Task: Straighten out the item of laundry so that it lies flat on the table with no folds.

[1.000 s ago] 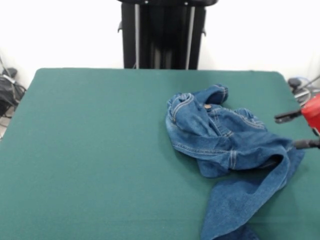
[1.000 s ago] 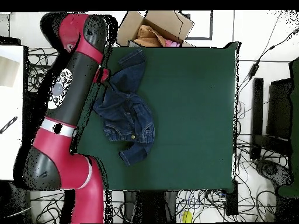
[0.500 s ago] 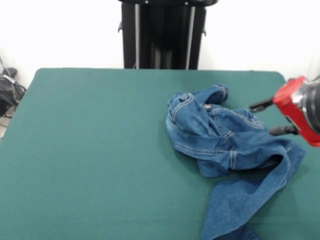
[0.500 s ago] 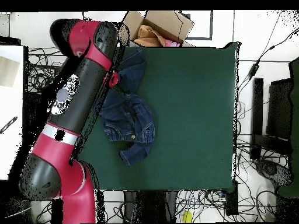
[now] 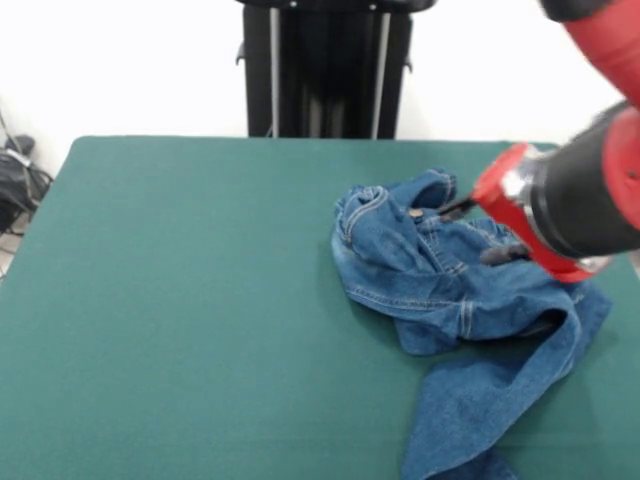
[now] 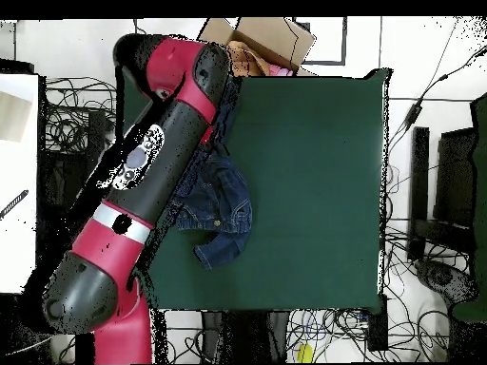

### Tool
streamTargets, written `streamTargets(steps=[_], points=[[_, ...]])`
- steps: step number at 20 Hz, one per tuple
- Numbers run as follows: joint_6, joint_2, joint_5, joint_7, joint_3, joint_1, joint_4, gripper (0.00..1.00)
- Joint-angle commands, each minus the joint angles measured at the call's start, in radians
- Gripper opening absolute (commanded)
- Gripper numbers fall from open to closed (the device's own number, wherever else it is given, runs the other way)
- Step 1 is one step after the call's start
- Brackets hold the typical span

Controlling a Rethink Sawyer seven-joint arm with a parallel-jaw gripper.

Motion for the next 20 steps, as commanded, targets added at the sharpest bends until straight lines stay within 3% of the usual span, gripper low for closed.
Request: streamTargets(steps=[1,10,20], points=[[-0.147,-0.074,-0.158,-0.222,0.286,0.0,0.072,1.0],[-0.226,-0.141,-0.313,-0.241,0.46,-0.025,0.107,1.0],[-0.356,-0.259,-0.48,-0.263,0.664,-0.008,0.288,1.0]])
